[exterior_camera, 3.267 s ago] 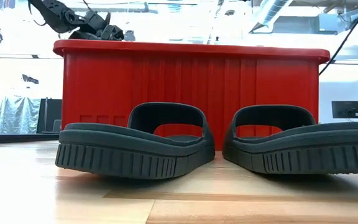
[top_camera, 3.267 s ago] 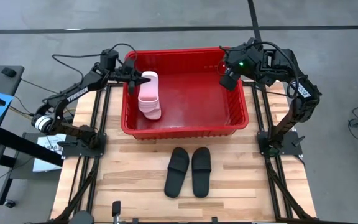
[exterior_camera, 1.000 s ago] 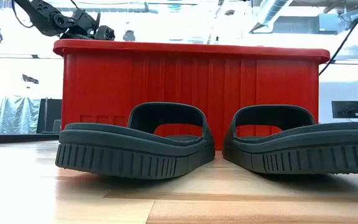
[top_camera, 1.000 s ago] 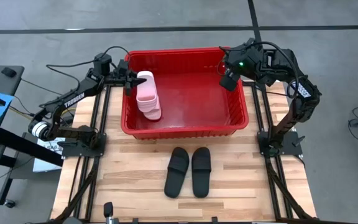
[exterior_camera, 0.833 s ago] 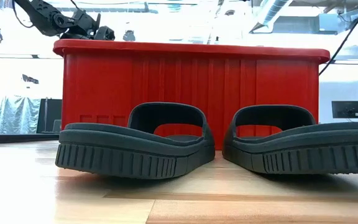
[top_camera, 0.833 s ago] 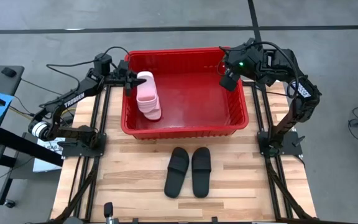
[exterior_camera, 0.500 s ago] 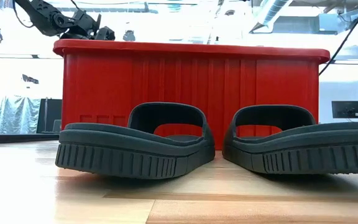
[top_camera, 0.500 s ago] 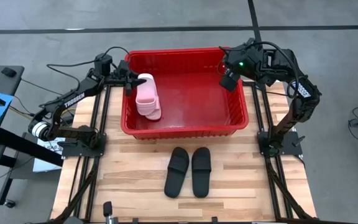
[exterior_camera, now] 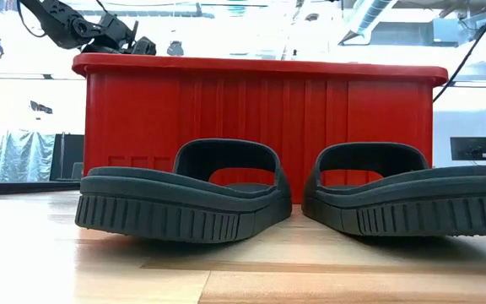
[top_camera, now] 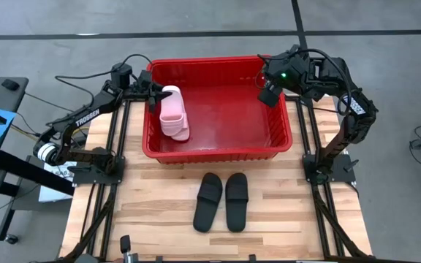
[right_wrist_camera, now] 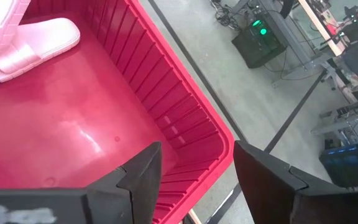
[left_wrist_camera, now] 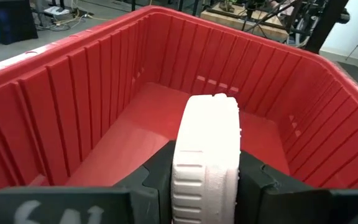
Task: Pick and place slides into bin
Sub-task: Put the pink slipper in the red bin
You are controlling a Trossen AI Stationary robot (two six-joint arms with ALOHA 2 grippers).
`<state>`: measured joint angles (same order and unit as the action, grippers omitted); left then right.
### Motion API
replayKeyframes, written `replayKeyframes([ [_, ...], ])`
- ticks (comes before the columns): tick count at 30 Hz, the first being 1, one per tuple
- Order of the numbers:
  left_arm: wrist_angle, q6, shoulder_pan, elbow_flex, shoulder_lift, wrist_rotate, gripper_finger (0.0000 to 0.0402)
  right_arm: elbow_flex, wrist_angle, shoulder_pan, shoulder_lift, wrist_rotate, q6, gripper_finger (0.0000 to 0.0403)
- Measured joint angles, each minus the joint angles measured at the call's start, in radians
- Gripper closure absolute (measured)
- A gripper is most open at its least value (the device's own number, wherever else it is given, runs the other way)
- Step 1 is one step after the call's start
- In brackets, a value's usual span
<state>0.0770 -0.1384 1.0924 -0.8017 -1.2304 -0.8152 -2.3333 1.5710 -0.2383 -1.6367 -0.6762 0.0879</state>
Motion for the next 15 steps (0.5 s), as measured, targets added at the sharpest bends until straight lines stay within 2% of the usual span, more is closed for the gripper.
replayKeyframes([
  [7,-0.001,-0.001,0.000,0.000,0.000,0.091,0.0303,0.000,0.000,0.000,0.000,0.000,0.002,0.0211],
  [15,-0.006,-0.016,0.000,0.000,0.000,0.105,0.0303,0.000,0.000,0.000,0.000,0.000,0.002,0.0207],
])
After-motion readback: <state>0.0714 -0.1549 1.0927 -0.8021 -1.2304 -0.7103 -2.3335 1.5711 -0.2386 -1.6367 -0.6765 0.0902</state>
